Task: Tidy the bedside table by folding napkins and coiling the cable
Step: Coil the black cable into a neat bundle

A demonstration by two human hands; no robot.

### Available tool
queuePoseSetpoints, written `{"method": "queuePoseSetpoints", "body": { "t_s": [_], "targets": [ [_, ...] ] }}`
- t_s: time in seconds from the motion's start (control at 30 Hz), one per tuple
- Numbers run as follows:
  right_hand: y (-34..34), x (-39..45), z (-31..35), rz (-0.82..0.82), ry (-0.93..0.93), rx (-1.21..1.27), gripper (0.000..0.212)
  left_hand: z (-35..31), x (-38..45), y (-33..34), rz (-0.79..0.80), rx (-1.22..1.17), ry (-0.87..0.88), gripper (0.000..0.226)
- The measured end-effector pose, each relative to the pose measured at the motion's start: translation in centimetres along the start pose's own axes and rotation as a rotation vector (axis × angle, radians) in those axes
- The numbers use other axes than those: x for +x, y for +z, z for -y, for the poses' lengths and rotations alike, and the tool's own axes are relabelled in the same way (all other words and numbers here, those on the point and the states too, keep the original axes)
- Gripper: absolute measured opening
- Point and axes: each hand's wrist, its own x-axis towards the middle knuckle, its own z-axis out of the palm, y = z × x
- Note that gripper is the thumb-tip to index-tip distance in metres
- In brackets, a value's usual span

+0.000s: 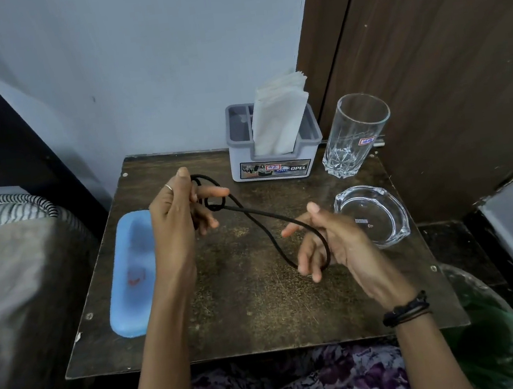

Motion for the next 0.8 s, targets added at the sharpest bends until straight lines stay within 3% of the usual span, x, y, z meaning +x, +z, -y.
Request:
{"method": "queuePoseSetpoints", "body": {
  "t_s": [0.1,0.2,0.37,0.47,0.57,0.67,0.8],
  "targets": [
    [0.9,0.3,0.3,-0.009,0.133,-0.148,0.059,0.2,-0.1,0.5,0.091,0.046,0.018,0.041],
    [1.8,0.7,0.5,-0.067,0.146,-0.277,0.055,0.3,-0.3,1.1,0.216,0.091,0.0,0.042],
    [4.2,0.9,0.5,-0.364,-0.068,-1.113,0.049,0.3,-0.9,2.0,0.389,0.132,-0.02,0.043],
    [4.8,0.9,0.2,-0.432,-0.229,-1.237,0.034,0.4,-1.1,2.3,0.4,0.145,-0.025,0.042],
    [3.3,0.9,0.1,-0.363,-0.405,-1.089,0.034,0.5,-0.8,2.1,0.255,0.09,-0.034,0.041],
    [1.7,0.4,0.2,-0.308,-0.465,-0.598,0.034,0.5,-0.2,1.1,0.098,0.033,-0.036,0.041],
    [1.6,0.1,0.3,-0.314,-0.533,-0.031,0.03,0.5,0.2,0.4,0.041,0.023,-0.055,0.042]
  ]
}}
